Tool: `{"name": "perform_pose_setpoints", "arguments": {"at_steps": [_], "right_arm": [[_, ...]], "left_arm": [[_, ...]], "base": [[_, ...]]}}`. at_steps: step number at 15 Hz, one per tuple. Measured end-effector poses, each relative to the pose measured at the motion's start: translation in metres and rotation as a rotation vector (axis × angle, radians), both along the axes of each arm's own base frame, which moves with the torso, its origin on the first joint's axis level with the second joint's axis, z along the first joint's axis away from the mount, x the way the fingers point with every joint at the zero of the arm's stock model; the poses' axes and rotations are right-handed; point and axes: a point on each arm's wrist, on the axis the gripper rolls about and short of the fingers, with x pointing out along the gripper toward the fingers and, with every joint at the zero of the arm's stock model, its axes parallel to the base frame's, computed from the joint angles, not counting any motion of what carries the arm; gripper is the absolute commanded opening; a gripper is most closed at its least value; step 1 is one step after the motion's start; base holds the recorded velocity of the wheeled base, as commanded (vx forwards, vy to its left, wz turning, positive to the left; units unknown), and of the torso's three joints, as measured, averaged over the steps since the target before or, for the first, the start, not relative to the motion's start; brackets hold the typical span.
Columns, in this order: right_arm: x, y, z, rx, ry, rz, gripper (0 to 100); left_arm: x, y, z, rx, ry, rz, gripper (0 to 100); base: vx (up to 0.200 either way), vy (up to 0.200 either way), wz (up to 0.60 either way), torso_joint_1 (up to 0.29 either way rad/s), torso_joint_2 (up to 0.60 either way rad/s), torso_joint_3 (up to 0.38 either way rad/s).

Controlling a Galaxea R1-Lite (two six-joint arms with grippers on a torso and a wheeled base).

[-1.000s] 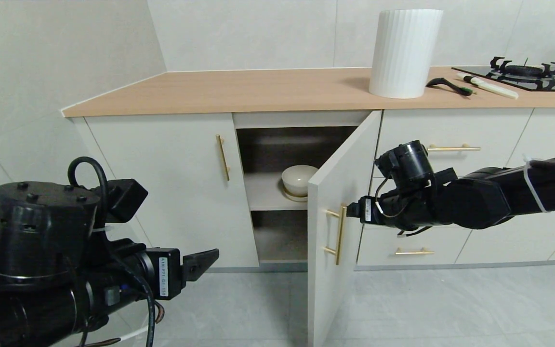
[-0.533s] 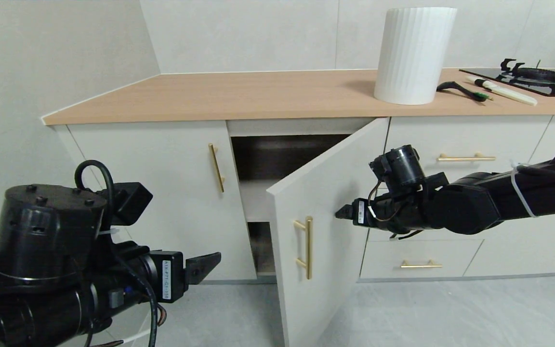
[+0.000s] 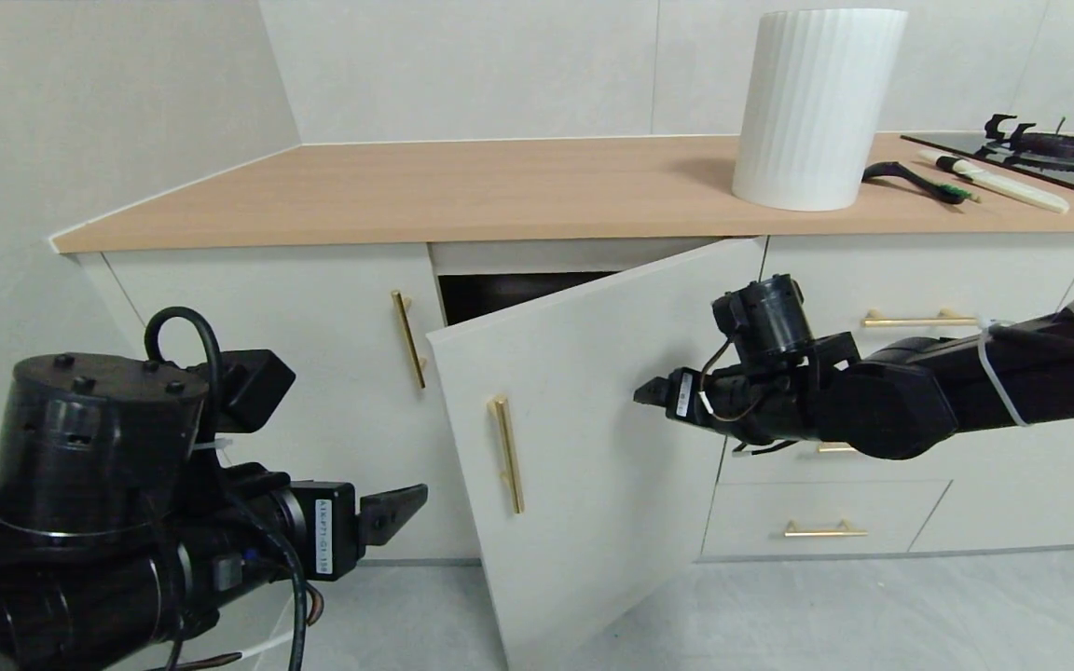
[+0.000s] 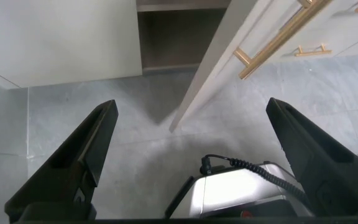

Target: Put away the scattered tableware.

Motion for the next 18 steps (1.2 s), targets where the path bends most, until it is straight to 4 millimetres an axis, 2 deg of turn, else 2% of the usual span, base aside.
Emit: {"name": "perform_pose_setpoints", "arguments": {"at_steps": [9,18], "right_arm": [[0.016,0.014,-0.001,0.127,-0.061,-0.086,100],[0.045,0.022,-0.014,0.086,-0.131,-0.254,100]], "left_arm": [[0.0,0.0,-0.001,0.0,0.002,-0.001,100],[0.0,0.0,-0.001,0.001,0.004,-0.001,100]], "base": [[0.0,0.0,0.0,0.0,0.0,0.0],[0.0,0.0,0.0,0.0,0.0,0.0]]}}
